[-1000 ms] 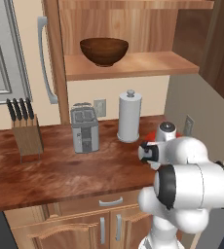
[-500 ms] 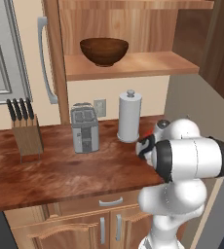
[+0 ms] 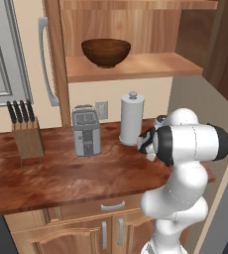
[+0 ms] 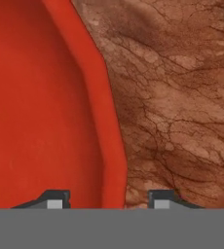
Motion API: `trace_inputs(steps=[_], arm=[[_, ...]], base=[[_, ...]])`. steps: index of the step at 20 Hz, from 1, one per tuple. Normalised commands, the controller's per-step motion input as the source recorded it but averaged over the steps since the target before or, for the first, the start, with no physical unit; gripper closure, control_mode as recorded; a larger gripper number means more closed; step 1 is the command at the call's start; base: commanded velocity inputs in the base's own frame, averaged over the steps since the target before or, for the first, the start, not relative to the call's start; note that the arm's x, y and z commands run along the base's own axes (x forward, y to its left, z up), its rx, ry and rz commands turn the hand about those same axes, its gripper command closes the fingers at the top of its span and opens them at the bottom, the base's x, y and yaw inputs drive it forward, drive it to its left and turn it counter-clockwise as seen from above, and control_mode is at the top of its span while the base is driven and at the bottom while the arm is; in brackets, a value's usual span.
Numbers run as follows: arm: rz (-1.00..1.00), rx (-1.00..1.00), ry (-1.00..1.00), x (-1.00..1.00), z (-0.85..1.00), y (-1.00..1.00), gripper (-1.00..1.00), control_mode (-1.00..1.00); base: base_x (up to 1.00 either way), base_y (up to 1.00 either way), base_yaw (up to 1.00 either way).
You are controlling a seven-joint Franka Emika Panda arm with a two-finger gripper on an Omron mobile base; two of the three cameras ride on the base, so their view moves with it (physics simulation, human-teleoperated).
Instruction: Open the cabinet. Pick the bowls from the counter and place them in the cabinet. Then close the cabinet.
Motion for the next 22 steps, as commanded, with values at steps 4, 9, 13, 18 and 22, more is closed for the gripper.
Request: trace_inputs(steps=[4, 9, 13, 18, 22], arm=[[-0.01, 0.01, 0.04, 0.18, -0.18, -0.16, 1.0, -1.0], [0.0, 0.01, 0.0, 0.0, -0.15, -0.15, 1.0, -1.0], [0.0, 0.02, 0.0, -0.2, -0.05, -0.05, 1.0, -1.0], [0.0, 0.03, -0.12, -0.85, 0.07, 0.0, 1.0, -1.0], [0.04, 0.0, -0.27, -1.0, 0.61, 0.1, 1.0, -1.0]], base=[[0.0, 0.0, 0.0], [0.0, 0.0, 0.0], [0.0, 0.0, 0.0], [0.0, 0.0, 0.0], [0.0, 0.0, 0.0]])
